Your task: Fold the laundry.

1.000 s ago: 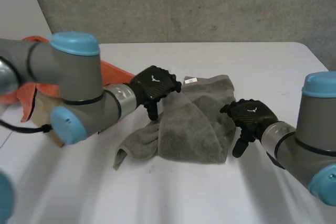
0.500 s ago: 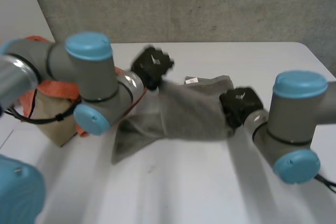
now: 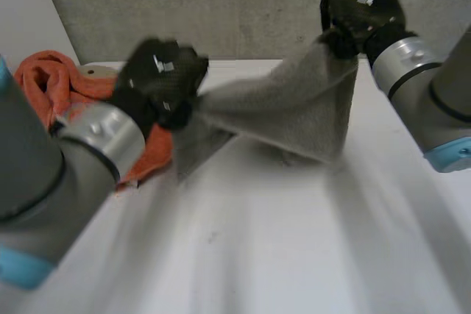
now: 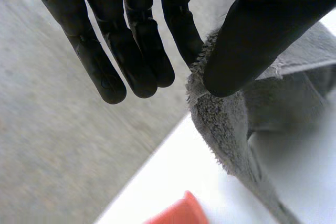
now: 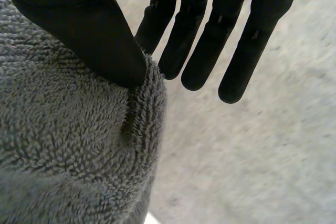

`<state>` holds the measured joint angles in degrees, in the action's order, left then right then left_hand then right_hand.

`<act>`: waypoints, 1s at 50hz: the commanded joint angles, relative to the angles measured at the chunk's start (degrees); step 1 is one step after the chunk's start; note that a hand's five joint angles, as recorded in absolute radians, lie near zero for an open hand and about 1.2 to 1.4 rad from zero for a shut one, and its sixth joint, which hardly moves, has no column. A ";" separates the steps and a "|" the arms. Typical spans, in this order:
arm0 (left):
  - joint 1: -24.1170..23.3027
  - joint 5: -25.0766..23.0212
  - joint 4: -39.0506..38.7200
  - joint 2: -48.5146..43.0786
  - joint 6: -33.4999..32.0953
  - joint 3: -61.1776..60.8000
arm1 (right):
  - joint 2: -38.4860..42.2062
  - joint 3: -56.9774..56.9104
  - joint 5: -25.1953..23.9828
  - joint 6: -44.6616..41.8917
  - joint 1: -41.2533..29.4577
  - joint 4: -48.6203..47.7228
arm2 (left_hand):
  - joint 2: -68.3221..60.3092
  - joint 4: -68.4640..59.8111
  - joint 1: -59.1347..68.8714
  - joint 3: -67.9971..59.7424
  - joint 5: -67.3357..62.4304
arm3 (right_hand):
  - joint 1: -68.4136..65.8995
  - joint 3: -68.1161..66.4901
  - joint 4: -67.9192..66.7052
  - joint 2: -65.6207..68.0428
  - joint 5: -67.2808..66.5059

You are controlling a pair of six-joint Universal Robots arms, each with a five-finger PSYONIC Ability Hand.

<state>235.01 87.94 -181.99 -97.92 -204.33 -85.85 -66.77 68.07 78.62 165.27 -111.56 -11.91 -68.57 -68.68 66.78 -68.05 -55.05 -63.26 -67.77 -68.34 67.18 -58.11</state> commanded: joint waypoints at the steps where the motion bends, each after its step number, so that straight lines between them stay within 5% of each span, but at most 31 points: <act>1: -2.71 3.11 -0.12 -2.97 -0.90 -3.36 | 11.02 -5.65 0.21 0.50 0.11 1.19 | -11.43 -11.32 13.22 -11.95 -14.95 | -8.06 -3.55 -2.98 4.14 -3.21; 5: -3.77 4.69 1.28 -4.38 -0.02 -2.13 | 12.80 -6.89 0.82 0.49 0.29 2.59 | -11.43 -11.32 13.22 -11.95 -14.95 | 42.67 47.18 47.75 -46.59 47.52; 11: -3.95 5.49 4.71 -4.38 2.09 -0.64 | 6.58 -3.30 7.14 0.59 1.17 9.27 | -11.43 -11.32 13.22 -11.95 -14.95 | 46.86 51.38 51.95 -50.79 51.71; 16: -3.42 5.22 7.69 -2.63 3.93 1.12 | -6.24 7.48 11.20 0.24 5.55 18.83 | -11.43 -11.32 13.22 -11.95 -14.95 | 41.68 46.19 46.76 -45.60 46.53; 23: -3.24 4.70 8.58 -0.43 4.38 3.41 | -10.93 21.92 2.25 -2.67 9.17 25.36 | -11.43 -11.32 13.22 -11.95 -14.95 | 33.75 38.26 38.83 -37.67 38.60; 26: -3.33 4.43 9.28 -0.08 4.64 4.46 | -8.83 26.76 -1.36 -2.93 8.99 20.55 | -11.43 -11.32 13.22 -11.95 -14.95 | 33.74 38.26 38.82 -37.66 38.59; 31: -4.21 4.43 10.42 1.06 5.60 5.25 | -2.06 28.09 -0.49 0.75 7.24 8.77 | -11.43 -11.32 13.22 -11.95 -14.95 | 34.25 38.76 39.33 -38.17 39.10; 41: -5.35 5.05 10.51 2.03 5.78 6.22 | 12.88 17.90 9.08 10.16 2.67 -2.06 | -11.43 -11.32 13.22 -11.95 -14.95 | 33.42 37.93 38.50 -37.34 38.27; 45: -5.09 5.49 10.51 2.47 6.05 5.78 | 16.58 13.76 11.81 11.13 1.26 -2.50 | -11.43 -11.32 13.22 -11.95 -14.95 | 6.42 10.93 11.50 -10.34 11.27; 46: -4.91 5.57 10.60 2.65 6.13 5.52 | 16.84 12.80 12.60 11.04 1.00 -2.50 | -11.43 -11.32 13.22 -11.95 -14.95 | -16.51 -12.00 -11.43 12.59 -11.66; 50: -3.33 5.58 10.78 2.91 5.96 3.94 | 13.53 13.83 14.80 10.34 1.78 -2.15 | -11.43 -11.32 13.22 -11.95 -14.95 | -16.74 -12.23 -11.66 12.82 -11.89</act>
<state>229.98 93.37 -171.42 -95.45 -198.31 -80.13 -50.80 82.46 90.36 176.35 -110.07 -14.70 -68.57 -68.69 66.78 -68.05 -55.05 -63.81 -63.83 -63.88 64.59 -53.34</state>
